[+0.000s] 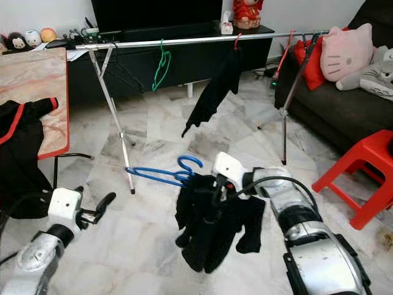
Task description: Hang hanger
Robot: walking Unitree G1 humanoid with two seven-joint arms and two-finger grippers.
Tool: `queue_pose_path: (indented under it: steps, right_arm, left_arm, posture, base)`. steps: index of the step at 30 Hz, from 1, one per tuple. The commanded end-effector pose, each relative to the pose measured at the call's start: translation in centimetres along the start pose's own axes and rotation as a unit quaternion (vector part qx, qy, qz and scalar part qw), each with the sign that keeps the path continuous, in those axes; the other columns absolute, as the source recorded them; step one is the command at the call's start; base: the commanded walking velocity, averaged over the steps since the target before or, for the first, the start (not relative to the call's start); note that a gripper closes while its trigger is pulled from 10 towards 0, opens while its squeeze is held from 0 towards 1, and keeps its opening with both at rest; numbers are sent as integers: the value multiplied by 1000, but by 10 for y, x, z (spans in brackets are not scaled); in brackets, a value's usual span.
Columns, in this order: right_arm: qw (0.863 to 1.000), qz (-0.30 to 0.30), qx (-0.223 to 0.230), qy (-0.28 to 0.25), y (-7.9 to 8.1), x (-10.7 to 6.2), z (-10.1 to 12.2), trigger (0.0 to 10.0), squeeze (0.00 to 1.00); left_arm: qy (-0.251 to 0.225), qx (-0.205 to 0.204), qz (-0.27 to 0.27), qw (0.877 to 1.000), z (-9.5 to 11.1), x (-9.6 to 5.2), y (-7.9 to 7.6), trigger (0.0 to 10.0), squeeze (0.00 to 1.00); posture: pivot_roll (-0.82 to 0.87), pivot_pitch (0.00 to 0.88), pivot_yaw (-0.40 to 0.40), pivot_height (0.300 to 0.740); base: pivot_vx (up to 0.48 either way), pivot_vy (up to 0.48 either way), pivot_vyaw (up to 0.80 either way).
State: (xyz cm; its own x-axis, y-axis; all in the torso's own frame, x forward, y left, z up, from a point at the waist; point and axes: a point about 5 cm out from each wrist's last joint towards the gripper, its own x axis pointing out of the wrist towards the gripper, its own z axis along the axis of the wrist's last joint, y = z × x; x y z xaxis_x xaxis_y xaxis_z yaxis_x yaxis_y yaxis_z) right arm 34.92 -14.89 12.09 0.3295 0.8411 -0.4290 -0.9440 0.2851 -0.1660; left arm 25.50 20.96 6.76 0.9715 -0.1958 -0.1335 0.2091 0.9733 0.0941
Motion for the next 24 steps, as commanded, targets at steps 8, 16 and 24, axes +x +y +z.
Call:
queue_pose_path:
  steps: [8,16,24]
  right_arm:
    - [995,40,-78,-43,-9,4,43,0,0]
    - [988,70,-126,-63,-17,-5,73,0,0]
    - [980,95,-152,-82,-12,-3,85,0,0]
  left_arm:
    - [18,-12,-130,991,-2,5,-48,10000,0]
    - [23,-18,-222,975,3,7,-84,10000,0]
    - [44,-6,-224,974,0,8,-92,10000,0]
  posture:
    - [-43,0,-33,732]
    - [-44,0,-45,732]
    - [-40,0,-44,732]
  base:
    - [0,0,0]
    - [0,0,0]
    - [0,0,0]
